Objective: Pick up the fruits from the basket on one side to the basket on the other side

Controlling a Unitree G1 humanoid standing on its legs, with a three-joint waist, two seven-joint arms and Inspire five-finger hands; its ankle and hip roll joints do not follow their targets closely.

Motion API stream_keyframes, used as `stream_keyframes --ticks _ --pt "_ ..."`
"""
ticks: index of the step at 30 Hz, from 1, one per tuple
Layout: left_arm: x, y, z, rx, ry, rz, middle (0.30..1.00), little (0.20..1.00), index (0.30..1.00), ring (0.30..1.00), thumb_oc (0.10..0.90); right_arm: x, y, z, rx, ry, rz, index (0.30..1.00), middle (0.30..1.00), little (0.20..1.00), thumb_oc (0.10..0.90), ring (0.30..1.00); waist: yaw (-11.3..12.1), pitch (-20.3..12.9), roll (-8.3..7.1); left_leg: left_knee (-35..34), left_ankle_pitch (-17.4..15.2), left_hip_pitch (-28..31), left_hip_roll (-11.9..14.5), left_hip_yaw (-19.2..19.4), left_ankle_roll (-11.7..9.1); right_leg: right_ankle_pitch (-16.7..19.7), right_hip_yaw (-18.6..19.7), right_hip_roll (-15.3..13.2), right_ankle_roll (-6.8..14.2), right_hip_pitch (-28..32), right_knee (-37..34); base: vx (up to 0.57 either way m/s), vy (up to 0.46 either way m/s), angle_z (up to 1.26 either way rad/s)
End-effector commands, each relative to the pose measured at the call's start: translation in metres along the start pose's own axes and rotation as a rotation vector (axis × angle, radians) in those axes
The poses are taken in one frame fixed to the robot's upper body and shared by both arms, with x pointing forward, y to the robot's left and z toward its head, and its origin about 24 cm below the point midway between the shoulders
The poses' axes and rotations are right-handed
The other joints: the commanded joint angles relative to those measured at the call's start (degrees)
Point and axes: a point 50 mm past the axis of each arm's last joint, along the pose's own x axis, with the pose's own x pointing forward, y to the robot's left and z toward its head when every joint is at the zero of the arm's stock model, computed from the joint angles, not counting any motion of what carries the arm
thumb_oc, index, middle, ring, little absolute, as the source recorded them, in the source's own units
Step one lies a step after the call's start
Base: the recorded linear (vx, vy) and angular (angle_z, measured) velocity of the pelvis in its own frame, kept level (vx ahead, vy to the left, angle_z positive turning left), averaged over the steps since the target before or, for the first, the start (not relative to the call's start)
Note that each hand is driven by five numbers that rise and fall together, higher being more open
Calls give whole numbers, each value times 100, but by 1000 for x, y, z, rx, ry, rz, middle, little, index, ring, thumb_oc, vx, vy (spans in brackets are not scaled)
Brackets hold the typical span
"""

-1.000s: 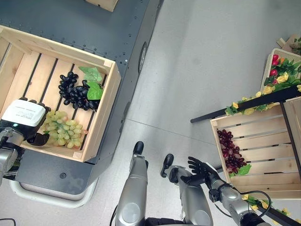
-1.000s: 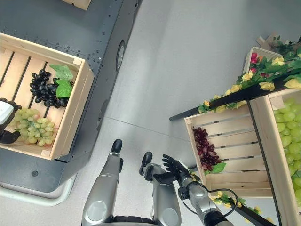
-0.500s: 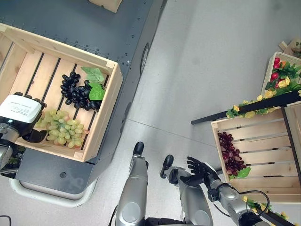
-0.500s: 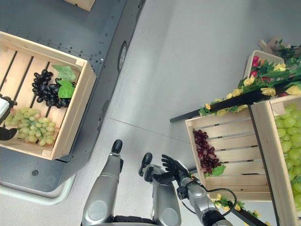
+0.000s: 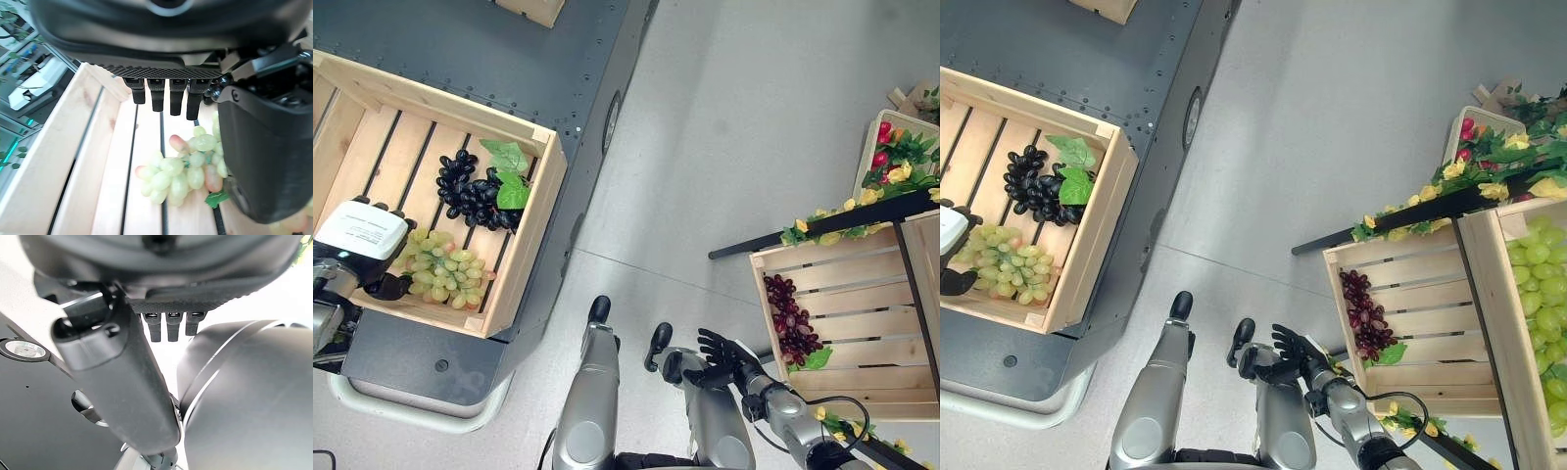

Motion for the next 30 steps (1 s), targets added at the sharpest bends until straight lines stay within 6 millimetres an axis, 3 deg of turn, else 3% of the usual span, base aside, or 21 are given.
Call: stream_keyframes --ticks 1,12,19,20,21,24,26,29,30 --pt "4 30 -38 21 186 98 900 900 900 900 800 -9 -9 -1 33 -52 -4 900 900 900 800 900 4 -57 162 -431 174 -9 -435 587 392 302 -171 294 -121 398 -308 0 0 0" --pt "18 28 -20 -17 239 105 900 900 900 900 800 -6 -5 4 38 -73 2 900 900 900 800 900 -44 -57 1 -540 192 33 -409 533 416 362 -154 292 -88 305 -324 0 0 0" --pt "21 22 -10 -53 230 91 900 900 900 900 800 -5 -7 8 31 -75 -6 900 900 900 800 900 -83 -57 8 -540 181 34 -409 537 407 353 -109 287 -91 292 -335 0 0 0" --pt "22 21 -8 -58 222 85 804 804 804 804 736 -5 -8 8 29 -76 -7 900 900 900 800 900 -80 -57 19 -546 169 54 -410 533 416 336 -119 276 -93 276 -295 0 0 0" --pt "21 17 -5 -65 223 81 639 639 639 639 626 -5 -8 7 28 -74 -8 900 900 900 800 900 -86 -57 23 -566 184 80 -416 530 407 343 -112 276 -88 288 -305 0 0 0" --pt "20 12 1 -73 215 69 592 592 592 592 595 -5 -8 8 16 -74 -5 900 900 900 800 900 -114 -57 27 -605 227 90 -414 535 383 372 -91 280 -83 303 -361 0 0 0" --pt "20 12 0 -83 217 58 622 622 622 622 615 -5 -10 10 20 -77 -15 900 900 900 800 900 -108 -57 39 -647 255 85 -398 538 387 374 -105 271 -87 277 -361 0 0 0" --pt "21 10 0 -105 217 30 900 900 900 900 800 -5 -12 11 13 -79 -16 900 900 900 800 900 -116 -57 45 -683 269 86 -395 527 378 363 -117 272 -95 255 -361 0 0 0" --pt "21 9 0 -112 223 18 900 900 900 900 800 -5 -12 11 14 -79 -18 900 900 900 800 900 -122 -57 49 -679 271 73 -389 524 371 348 -125 273 -101 250 -346 0 0 0"
